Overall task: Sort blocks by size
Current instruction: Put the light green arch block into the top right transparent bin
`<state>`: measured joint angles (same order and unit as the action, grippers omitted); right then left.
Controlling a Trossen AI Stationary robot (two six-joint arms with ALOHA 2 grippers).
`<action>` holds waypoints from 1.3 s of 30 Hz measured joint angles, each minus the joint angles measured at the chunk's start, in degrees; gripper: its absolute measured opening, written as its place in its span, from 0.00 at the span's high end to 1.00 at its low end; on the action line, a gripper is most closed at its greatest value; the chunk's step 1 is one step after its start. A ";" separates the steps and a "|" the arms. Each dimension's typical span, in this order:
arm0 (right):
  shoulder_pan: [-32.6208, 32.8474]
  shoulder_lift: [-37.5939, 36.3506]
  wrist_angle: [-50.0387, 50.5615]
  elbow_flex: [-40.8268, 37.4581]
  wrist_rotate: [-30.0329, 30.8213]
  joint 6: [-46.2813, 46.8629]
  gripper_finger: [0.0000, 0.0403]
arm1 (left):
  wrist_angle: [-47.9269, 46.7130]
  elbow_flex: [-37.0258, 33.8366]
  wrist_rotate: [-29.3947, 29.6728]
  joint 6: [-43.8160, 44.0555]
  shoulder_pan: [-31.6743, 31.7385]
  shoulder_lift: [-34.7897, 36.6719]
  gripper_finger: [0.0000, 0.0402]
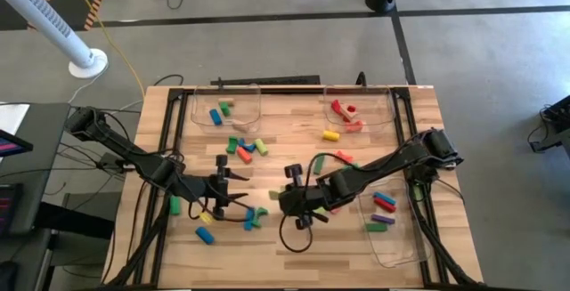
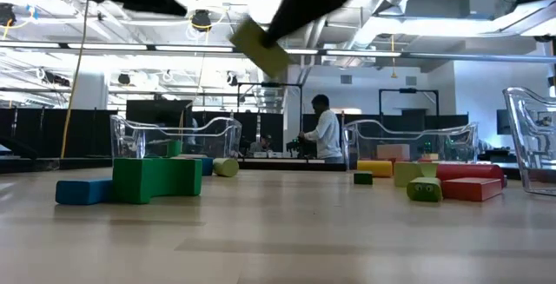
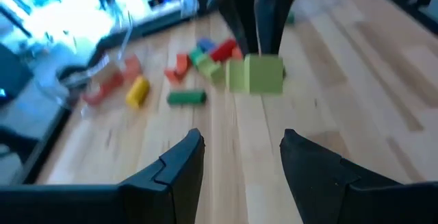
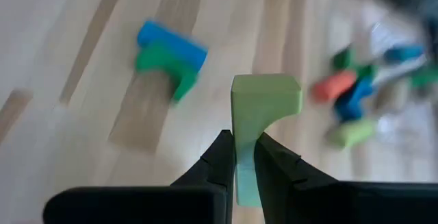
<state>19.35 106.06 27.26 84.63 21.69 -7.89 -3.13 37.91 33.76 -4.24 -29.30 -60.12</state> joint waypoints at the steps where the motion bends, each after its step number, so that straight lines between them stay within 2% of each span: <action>1: 0.00 0.00 -1.81 0.38 0.51 -1.20 0.83 | 1.40 0.00 0.00 -1.10 0.00 0.00 0.55; 8: 0.56 0.02 -11.58 2.56 2.50 -8.84 0.83 | 9.87 0.00 -0.31 -7.16 -0.02 0.00 0.55; 16: 2.85 0.07 -18.03 4.12 7.05 -14.92 0.83 | 17.50 0.00 -5.10 -12.11 -0.17 0.11 0.54; 21: 3.21 0.07 -19.75 4.23 8.05 -15.06 0.83 | 21.16 0.00 -8.36 -15.13 -0.11 0.10 0.54; 39: 3.74 0.00 -19.77 4.42 8.90 -11.47 0.83 | 22.08 0.01 -8.47 -19.34 -1.99 1.73 0.54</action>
<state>23.10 106.06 7.49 89.06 30.58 -19.36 18.95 37.92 25.29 -23.58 -31.29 -58.39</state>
